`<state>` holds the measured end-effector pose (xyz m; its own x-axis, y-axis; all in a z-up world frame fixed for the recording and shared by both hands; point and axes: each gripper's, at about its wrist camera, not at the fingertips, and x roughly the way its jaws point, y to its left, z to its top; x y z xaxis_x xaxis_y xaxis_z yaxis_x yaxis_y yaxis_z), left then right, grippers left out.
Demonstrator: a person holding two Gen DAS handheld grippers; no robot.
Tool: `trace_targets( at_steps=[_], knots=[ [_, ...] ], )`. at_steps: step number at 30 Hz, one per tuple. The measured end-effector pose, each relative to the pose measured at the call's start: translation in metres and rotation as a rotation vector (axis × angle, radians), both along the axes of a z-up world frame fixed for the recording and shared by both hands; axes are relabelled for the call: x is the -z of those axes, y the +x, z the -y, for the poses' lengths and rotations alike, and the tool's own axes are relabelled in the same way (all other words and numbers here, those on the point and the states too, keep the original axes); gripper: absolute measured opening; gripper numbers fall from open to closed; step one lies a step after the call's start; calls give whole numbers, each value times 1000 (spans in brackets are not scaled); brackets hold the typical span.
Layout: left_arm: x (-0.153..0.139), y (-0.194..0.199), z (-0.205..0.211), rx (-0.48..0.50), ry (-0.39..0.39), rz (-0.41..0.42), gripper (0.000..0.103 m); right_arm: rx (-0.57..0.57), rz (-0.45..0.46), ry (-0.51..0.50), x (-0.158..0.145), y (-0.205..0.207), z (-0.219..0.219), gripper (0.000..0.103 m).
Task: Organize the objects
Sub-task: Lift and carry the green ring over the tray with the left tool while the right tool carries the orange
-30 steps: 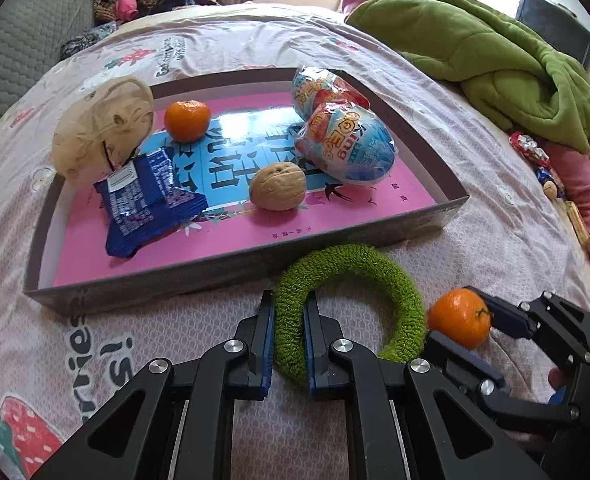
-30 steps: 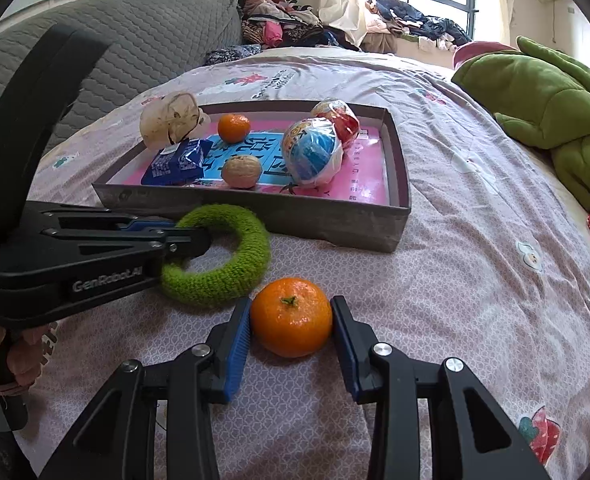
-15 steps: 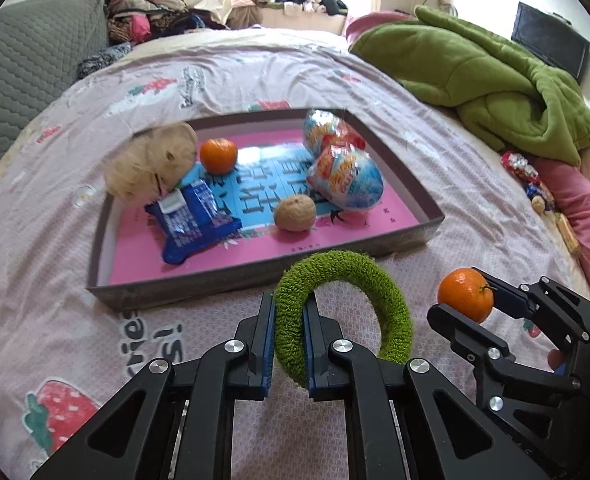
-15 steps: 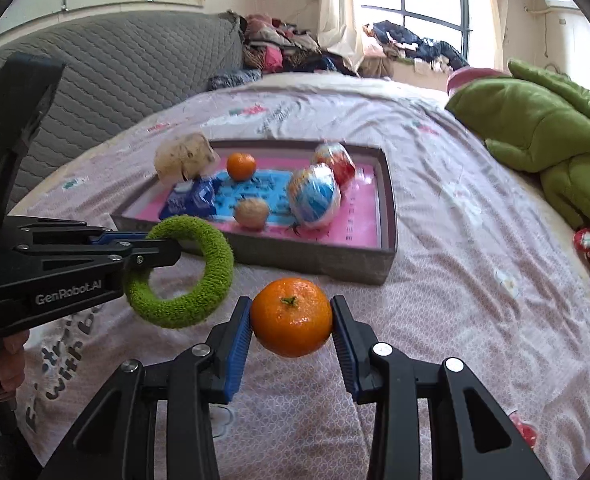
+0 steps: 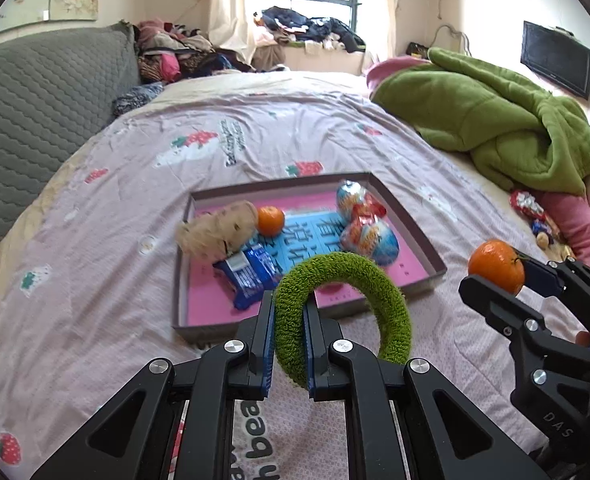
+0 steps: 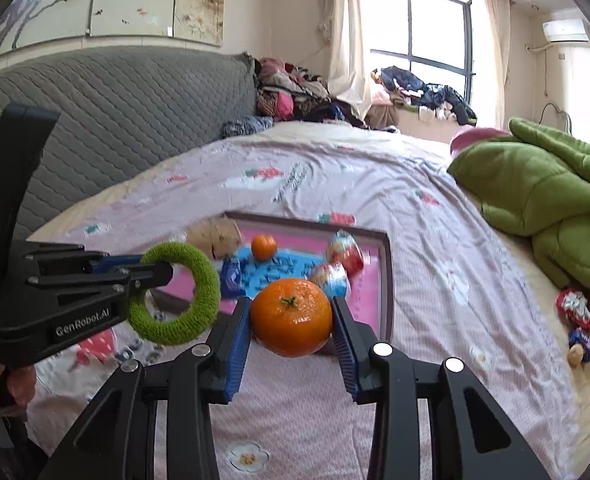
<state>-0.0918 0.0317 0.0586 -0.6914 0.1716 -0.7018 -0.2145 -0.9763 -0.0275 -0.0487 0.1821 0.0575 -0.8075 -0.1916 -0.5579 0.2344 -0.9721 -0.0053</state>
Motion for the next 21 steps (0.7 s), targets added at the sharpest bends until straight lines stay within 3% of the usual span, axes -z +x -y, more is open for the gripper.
trace_targets(
  at_steps=[21],
  knots=[
    [-64, 0, 18, -60, -5, -123, 12, 10, -133, -13, -68, -12, 12, 39]
  ],
)
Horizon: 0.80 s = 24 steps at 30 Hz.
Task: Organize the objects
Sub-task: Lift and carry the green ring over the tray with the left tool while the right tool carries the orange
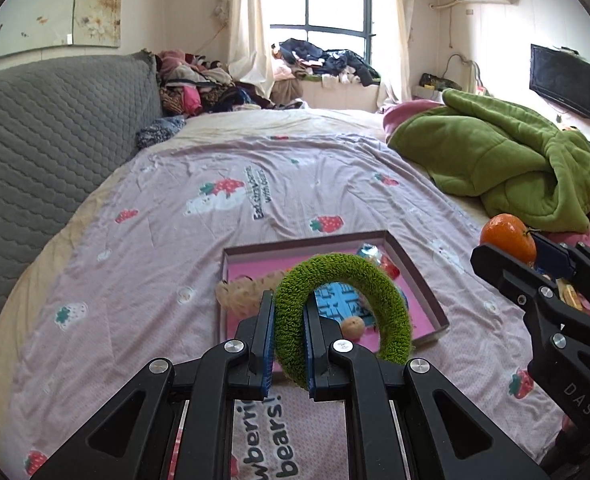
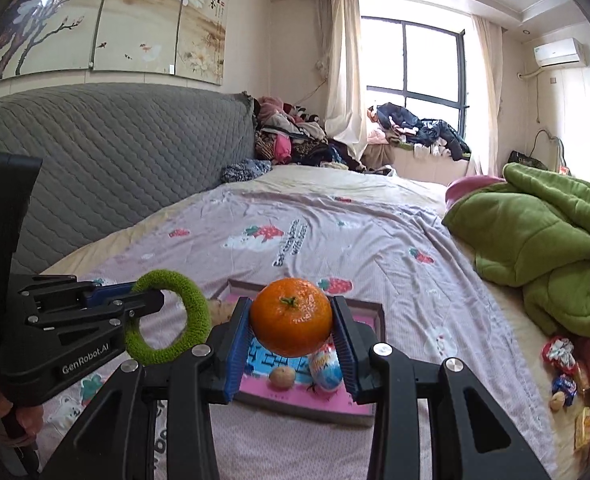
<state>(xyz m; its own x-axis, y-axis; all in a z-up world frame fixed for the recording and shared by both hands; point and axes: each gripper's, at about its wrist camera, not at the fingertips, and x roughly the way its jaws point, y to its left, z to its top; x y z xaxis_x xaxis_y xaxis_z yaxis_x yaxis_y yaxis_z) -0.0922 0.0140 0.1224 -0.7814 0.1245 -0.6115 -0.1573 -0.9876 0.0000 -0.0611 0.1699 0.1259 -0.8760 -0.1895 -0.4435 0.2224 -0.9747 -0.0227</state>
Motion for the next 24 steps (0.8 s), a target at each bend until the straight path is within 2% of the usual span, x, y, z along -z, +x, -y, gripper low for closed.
trace_targets(
  at_steps=[7, 13, 19, 24],
  knots=[
    [-10, -6, 6, -21, -23, -38, 12, -20, -26, 12, -13, -10, 13, 39],
    [-10, -16, 11, -44, -35, -56, 12, -30, -16, 15, -8, -24, 23, 39],
    [9, -34, 13, -48, -35, -30, 12, -38, 29, 24, 11, -46, 31, 39],
    [38, -55, 16, -55, -38, 18, 12, -52, 83, 46, 38, -66, 37, 39]
  ],
)
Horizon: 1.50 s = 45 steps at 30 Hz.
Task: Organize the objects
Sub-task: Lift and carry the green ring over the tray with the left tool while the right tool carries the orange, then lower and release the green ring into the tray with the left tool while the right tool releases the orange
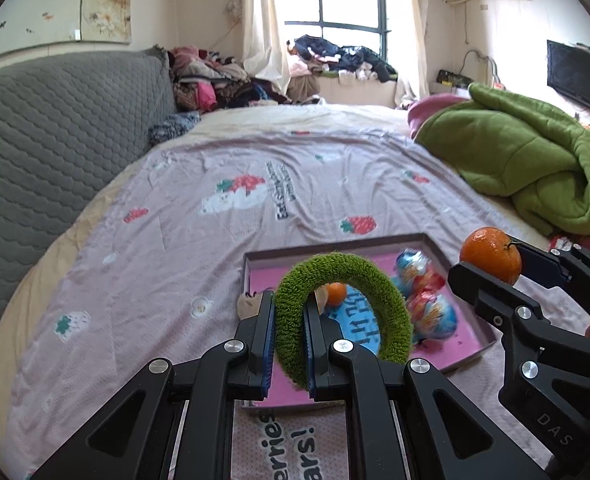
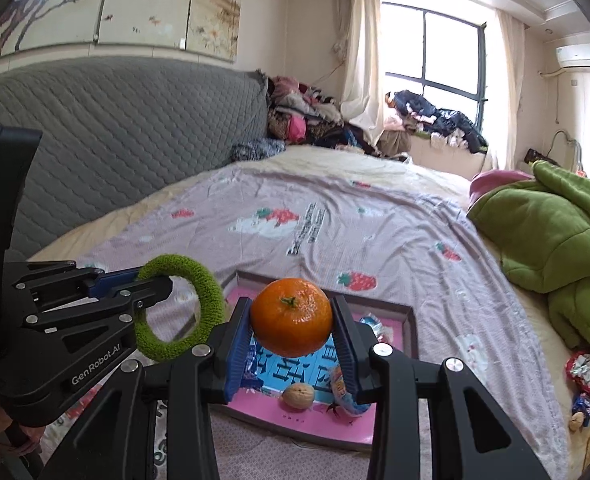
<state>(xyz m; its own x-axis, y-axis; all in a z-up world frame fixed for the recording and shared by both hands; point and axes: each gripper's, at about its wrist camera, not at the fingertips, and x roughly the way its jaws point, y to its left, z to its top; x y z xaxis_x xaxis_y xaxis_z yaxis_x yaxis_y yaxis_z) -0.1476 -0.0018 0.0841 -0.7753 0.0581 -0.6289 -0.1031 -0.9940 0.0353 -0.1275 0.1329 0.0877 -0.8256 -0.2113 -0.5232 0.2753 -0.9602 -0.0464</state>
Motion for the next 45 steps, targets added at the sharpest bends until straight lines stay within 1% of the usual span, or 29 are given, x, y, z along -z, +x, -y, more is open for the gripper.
trace_targets(
  at_steps=[5, 8, 14, 19, 22, 27, 30, 33, 34, 35, 37, 38, 39, 42, 44, 45],
  knots=[
    [40, -25, 7, -8, 5, 67, 12, 4, 76, 29, 38, -22, 2, 39],
    [63, -37, 5, -9, -10, 109, 12, 9, 119, 53, 62, -36, 2, 39],
    [97, -54, 2, -17, -28, 164, 12, 14, 189, 81, 98, -58, 4, 39],
    [117, -63, 4, -24, -31, 195, 13, 18, 220, 97, 114, -73, 6, 39],
    [123, -66, 6, -30, -36, 206, 15, 19, 240, 112, 124, -82, 9, 39],
    [130, -69, 6, -32, -40, 230, 16, 24, 276, 133, 137, -92, 12, 40],
    [131, -68, 6, -32, -37, 237, 18, 29, 275, 146, 139, -93, 13, 40],
    [130, -67, 6, -40, -44, 237, 23, 33, 276, 135, 136, -92, 12, 40],
    [128, -65, 6, -41, -42, 235, 25, 36, 272, 132, 134, -91, 12, 44],
    [127, -64, 7, -43, -38, 234, 27, 40, 267, 132, 131, -91, 11, 45],
    [123, -61, 8, -49, -42, 227, 38, 46, 257, 129, 124, -90, 10, 48],
    [120, -60, 8, -50, -41, 223, 41, 50, 253, 125, 121, -89, 9, 49],
    [117, -58, 9, -49, -38, 219, 47, 55, 248, 119, 116, -87, 7, 51],
    [105, -51, 11, -49, -28, 204, 48, 63, 234, 110, 105, -82, 5, 55],
    [96, -46, 11, -48, -28, 191, 54, 73, 222, 102, 95, -77, 2, 56],
    [91, -44, 11, -46, -26, 183, 60, 77, 215, 94, 90, -73, 0, 58]
  ],
)
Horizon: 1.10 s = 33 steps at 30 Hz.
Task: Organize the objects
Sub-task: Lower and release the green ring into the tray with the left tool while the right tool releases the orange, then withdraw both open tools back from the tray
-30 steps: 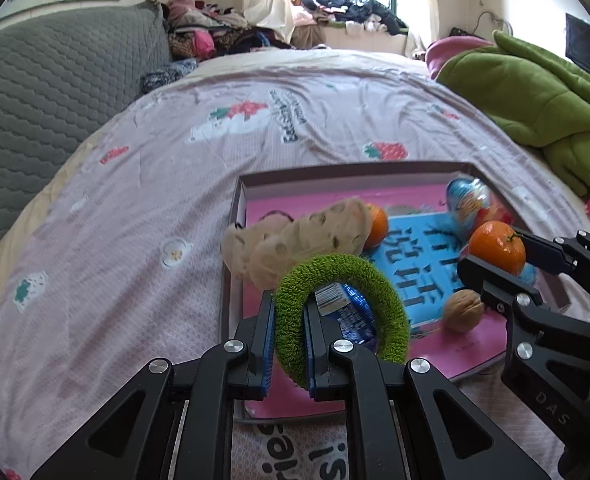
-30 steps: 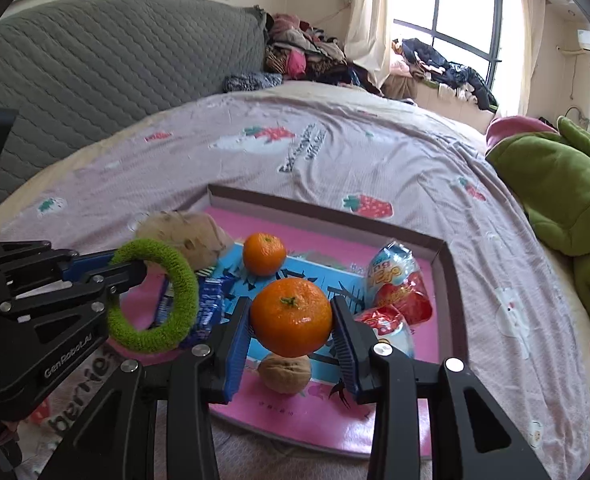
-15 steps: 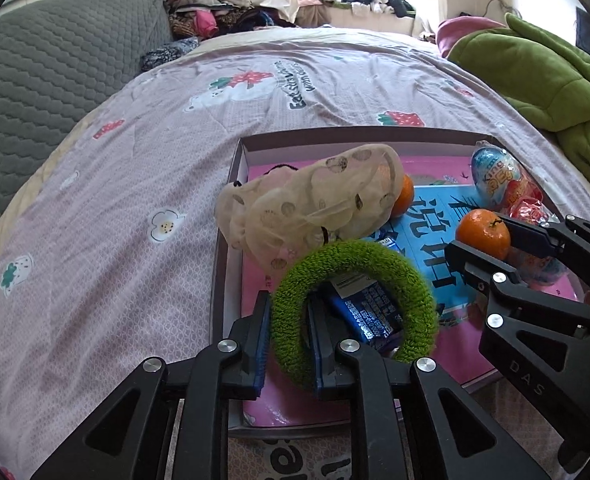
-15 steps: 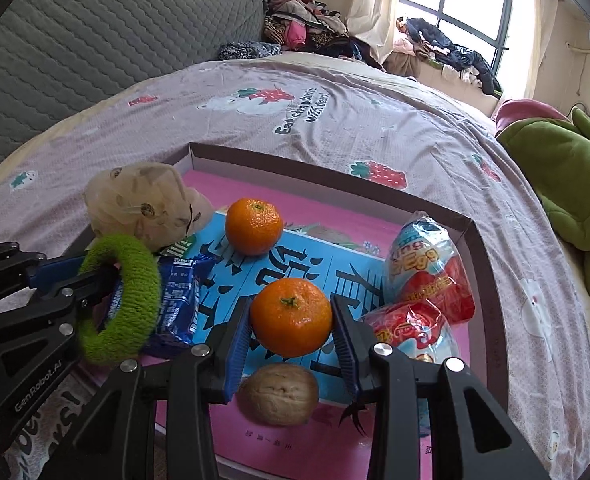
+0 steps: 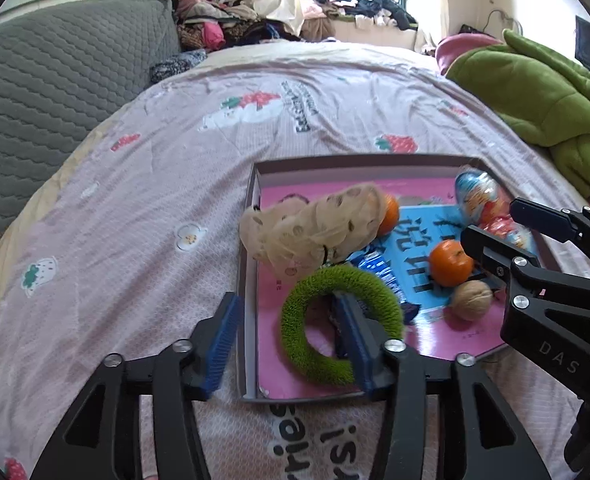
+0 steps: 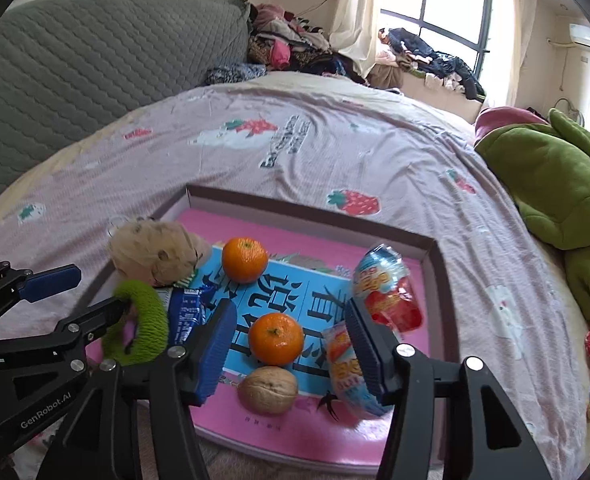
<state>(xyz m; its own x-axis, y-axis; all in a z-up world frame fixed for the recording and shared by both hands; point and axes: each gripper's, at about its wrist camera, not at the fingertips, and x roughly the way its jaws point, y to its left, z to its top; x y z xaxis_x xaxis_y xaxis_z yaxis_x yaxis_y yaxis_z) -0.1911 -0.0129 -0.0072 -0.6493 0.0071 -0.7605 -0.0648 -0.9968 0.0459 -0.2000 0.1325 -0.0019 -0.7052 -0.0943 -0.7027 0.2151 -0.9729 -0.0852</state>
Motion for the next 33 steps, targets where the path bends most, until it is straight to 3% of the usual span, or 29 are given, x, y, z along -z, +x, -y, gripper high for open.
trace_targets(
  at_steps=[10, 18, 33],
  knots=[
    [-51, 38, -5, 11, 21, -86, 75, 42, -75, -35, -44, 39, -17, 62],
    [-73, 77, -7, 0, 38, -157, 77, 69, -122, -68, -67, 84, -34, 67],
    [-13, 129, -5, -52, 42, -110, 78, 134, -48, -128, -4, 149, -58, 69]
  ],
)
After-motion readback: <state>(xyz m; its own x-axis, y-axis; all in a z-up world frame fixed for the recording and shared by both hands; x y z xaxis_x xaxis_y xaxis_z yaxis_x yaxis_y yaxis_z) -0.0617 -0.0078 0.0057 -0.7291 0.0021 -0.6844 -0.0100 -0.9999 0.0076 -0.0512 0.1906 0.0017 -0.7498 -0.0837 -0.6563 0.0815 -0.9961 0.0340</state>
